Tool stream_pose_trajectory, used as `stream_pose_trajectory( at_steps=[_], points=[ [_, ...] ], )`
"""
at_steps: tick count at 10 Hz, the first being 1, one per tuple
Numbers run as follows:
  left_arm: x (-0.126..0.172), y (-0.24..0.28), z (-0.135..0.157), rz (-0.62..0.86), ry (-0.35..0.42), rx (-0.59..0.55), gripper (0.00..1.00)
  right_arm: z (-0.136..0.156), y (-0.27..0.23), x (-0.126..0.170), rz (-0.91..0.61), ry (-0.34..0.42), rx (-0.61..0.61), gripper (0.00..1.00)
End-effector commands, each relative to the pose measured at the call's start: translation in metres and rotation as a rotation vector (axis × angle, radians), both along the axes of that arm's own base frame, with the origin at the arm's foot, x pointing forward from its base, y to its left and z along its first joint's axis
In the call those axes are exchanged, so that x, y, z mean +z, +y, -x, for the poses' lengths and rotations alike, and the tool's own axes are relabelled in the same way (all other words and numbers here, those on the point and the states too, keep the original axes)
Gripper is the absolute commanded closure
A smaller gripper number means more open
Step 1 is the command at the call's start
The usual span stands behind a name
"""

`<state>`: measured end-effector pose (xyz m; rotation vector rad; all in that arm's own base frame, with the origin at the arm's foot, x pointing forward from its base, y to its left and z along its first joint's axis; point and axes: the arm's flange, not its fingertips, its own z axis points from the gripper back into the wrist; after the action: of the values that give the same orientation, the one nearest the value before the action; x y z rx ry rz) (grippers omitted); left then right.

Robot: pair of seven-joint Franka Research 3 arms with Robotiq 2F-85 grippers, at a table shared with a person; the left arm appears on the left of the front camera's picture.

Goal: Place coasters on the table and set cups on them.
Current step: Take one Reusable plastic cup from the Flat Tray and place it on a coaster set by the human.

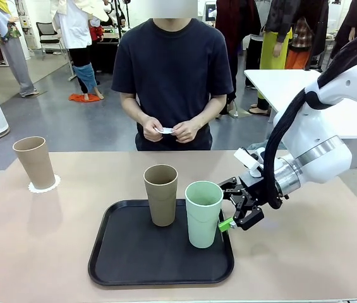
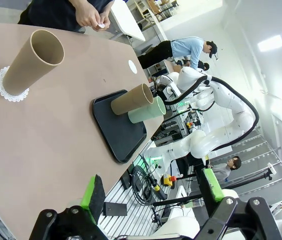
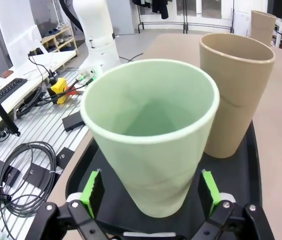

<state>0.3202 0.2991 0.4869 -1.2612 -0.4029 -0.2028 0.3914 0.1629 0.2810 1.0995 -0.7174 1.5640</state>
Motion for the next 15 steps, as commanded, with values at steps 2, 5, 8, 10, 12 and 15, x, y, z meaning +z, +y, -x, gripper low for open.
stream_pose_trajectory(
  at_steps=[2, 5, 8, 10, 12, 15],
  points=[
    [0.002, 0.001, 0.001, -0.003, 0.007, 0.010, 0.00, -0.003, 0.006, -0.007, -0.051, 0.008, 0.017, 0.00],
    [0.002, 0.001, 0.001, -0.003, 0.007, 0.010, 0.00, -0.003, 0.019, -0.015, -0.069, 0.011, 0.041, 0.00],
    [0.002, 0.001, 0.001, -0.003, 0.007, 0.010, 0.00, -0.008, 0.028, -0.024, -0.076, 0.016, 0.052, 0.00],
    [0.002, 0.001, 0.001, -0.003, 0.007, 0.010, 0.00, -0.005, 0.035, -0.027, -0.075, 0.019, 0.072, 0.00],
    [0.002, 0.001, 0.001, -0.003, 0.007, 0.010, 0.00, -0.007, 0.042, -0.028, -0.076, 0.020, 0.081, 0.00],
    [0.002, 0.001, 0.001, -0.003, 0.007, 0.010, 0.00, -0.008, 0.048, -0.032, -0.081, 0.026, 0.091, 0.00]
  ],
)
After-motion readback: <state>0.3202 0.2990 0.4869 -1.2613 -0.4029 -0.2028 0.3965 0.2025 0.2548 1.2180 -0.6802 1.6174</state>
